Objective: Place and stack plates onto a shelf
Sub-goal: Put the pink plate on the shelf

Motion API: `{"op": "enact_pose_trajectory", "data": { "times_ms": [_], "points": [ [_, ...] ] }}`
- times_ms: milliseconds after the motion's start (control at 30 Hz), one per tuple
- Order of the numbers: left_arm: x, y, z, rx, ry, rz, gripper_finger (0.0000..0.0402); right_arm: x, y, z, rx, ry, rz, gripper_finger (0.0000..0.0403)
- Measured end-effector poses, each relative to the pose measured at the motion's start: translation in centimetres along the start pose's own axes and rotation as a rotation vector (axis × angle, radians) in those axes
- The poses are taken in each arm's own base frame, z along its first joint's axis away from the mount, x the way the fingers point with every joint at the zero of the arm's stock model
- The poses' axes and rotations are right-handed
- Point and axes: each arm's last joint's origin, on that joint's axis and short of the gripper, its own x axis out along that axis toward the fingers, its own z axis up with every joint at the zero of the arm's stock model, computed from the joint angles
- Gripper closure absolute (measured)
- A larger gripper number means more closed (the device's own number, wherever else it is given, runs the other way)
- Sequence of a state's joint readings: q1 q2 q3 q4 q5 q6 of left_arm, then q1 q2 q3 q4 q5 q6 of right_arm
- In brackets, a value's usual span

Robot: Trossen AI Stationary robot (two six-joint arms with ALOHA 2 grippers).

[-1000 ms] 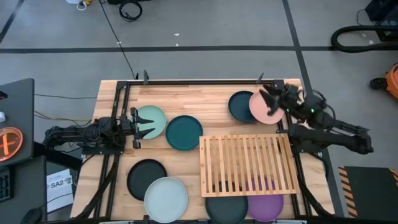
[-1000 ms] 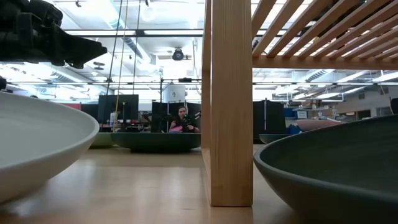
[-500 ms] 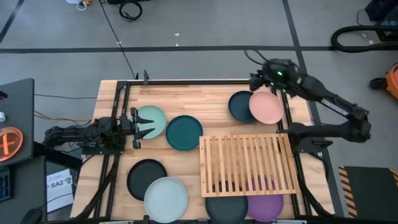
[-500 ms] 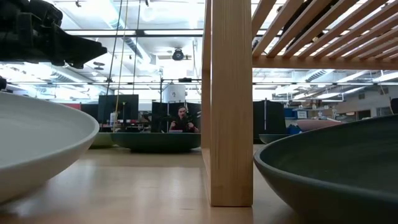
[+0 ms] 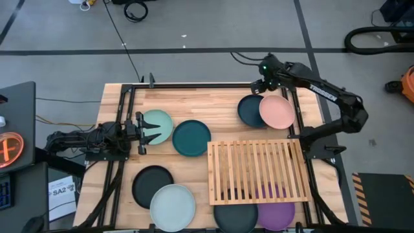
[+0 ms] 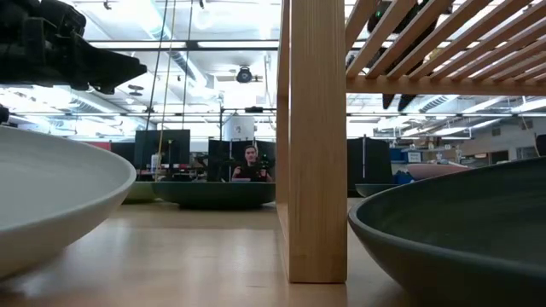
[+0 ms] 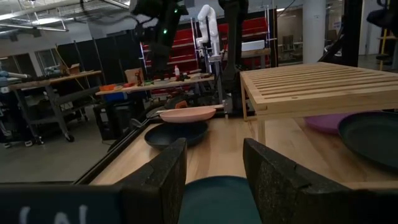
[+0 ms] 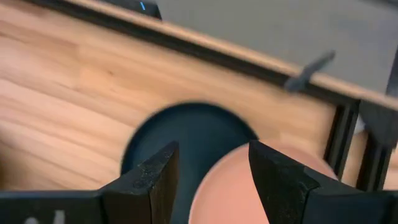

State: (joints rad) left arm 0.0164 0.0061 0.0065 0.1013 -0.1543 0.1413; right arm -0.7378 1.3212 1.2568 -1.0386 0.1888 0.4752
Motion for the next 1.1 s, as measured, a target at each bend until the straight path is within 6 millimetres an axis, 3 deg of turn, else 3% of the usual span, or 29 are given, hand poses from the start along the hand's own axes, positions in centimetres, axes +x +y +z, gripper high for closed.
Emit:
{"op": "enact_pose_trajectory", "data": {
  "times_ms": [733, 1100],
  "points": [
    [0.0, 0.0, 0.0, 0.0, 0.001, 0.0, 0.0237, 7.5, 1.0, -0.7, 0.028, 0.398, -0.136, 0.0204],
    [0.0, 0.0, 0.0, 0.0, 0.001, 0.001, 0.0237, 9.5, 1.3, -0.9, 0.016, 0.468, -0.173, 0.0204]
  ]
}}
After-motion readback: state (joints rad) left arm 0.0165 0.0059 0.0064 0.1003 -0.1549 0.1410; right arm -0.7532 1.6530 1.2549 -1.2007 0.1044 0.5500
